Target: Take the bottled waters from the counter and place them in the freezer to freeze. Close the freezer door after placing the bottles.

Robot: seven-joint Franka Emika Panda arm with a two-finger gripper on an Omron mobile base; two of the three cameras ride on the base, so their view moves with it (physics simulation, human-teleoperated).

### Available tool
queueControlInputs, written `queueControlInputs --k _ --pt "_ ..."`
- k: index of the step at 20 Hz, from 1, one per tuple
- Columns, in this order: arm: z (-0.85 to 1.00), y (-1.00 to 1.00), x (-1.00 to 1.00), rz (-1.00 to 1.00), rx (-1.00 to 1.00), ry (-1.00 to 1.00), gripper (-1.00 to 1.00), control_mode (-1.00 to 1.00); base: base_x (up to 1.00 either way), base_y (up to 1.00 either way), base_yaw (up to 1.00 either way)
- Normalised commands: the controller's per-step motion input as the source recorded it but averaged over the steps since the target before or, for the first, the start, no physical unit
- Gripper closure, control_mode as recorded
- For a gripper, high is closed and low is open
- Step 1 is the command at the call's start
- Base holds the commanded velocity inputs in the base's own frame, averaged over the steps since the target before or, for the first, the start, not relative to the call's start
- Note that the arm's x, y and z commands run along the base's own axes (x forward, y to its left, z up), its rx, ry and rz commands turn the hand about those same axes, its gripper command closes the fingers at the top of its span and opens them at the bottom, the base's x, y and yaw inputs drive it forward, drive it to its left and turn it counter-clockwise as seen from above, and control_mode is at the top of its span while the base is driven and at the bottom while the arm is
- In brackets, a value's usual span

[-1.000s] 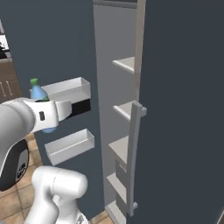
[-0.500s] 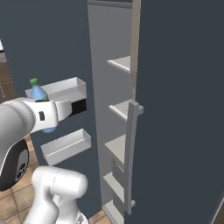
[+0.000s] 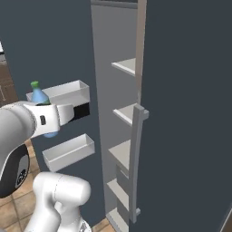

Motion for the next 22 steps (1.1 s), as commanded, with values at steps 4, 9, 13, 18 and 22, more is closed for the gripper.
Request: queueControlInputs --k 4,9,13,18,22 --pt "0.0 0.0 0.0 0.0 0.0 0.0 1.0 1.0 0.22 0.0 0.0" --pt "0.0 0.0 0.03 0.0 0.0 0.0 1.0 -1.0 0.04 0.0 0.0" --pt "-0.03 -0.09 0.07 -0.05 0.0 0.03 1.0 -1.0 0.0 0.0 0.0" --pt "0.0 -0.02 0.1 -0.22 0.0 0.12 1.0 -1.0 0.0 0.0 0.0" --pt "0.08 0.03 0.09 -0.42 0.0 0.07 1.0 -1.0 0.0 0.0 0.0"
